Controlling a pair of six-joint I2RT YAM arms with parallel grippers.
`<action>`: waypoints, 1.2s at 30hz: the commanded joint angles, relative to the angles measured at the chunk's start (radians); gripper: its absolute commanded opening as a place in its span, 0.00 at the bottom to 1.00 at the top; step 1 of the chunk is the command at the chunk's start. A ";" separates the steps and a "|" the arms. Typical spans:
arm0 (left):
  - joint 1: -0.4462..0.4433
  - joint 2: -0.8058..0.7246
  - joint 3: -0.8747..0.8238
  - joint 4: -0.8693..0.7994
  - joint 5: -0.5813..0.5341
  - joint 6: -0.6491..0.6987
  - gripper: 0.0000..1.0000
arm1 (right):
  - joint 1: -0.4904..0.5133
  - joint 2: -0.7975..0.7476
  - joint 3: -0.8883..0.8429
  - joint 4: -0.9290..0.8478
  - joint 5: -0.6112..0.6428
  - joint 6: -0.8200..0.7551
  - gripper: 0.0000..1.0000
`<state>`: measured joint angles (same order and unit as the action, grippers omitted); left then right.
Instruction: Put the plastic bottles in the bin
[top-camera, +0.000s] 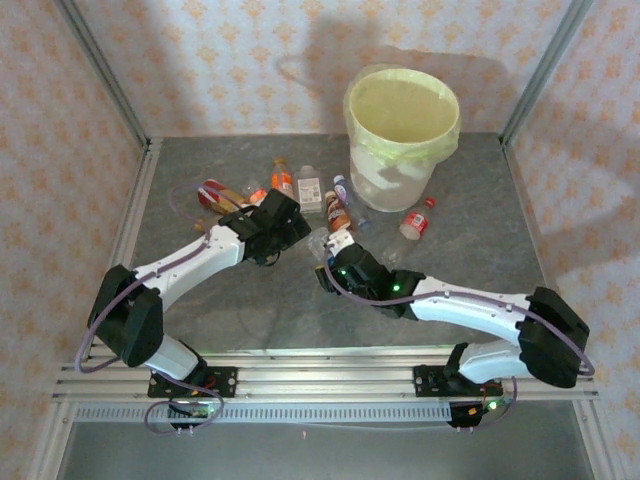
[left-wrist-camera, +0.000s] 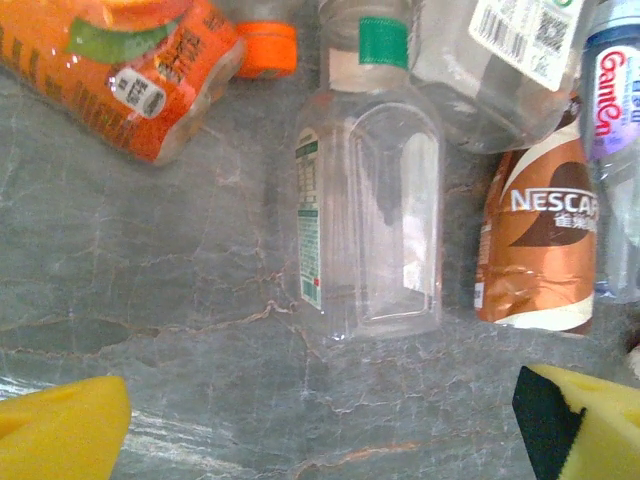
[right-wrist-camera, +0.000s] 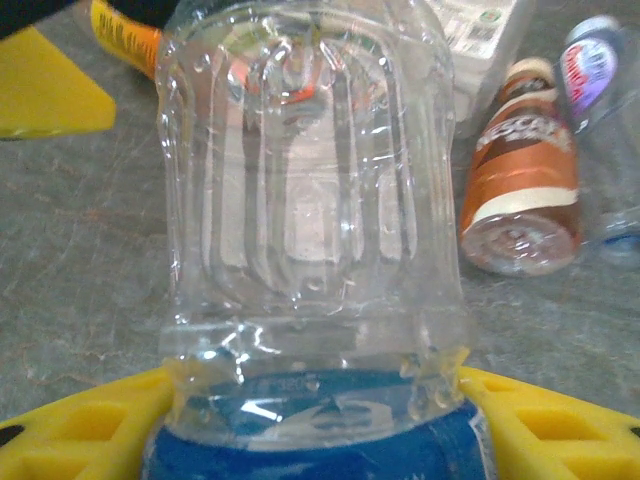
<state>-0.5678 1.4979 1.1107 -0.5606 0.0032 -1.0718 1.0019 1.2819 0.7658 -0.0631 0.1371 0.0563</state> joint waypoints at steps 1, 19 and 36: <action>0.004 -0.062 0.021 -0.006 -0.084 0.054 1.00 | -0.026 -0.074 0.078 0.034 0.108 0.014 0.51; 0.022 -0.095 -0.076 0.147 0.030 0.049 1.00 | -0.565 -0.030 0.548 -0.097 -0.287 -0.119 0.51; 0.020 -0.007 -0.109 0.256 0.127 0.020 1.00 | -0.718 0.394 0.941 0.027 -0.149 0.098 0.53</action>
<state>-0.5537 1.4944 1.0275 -0.3527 0.1101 -1.0321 0.2935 1.6321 1.6531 -0.0650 -0.0662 0.1017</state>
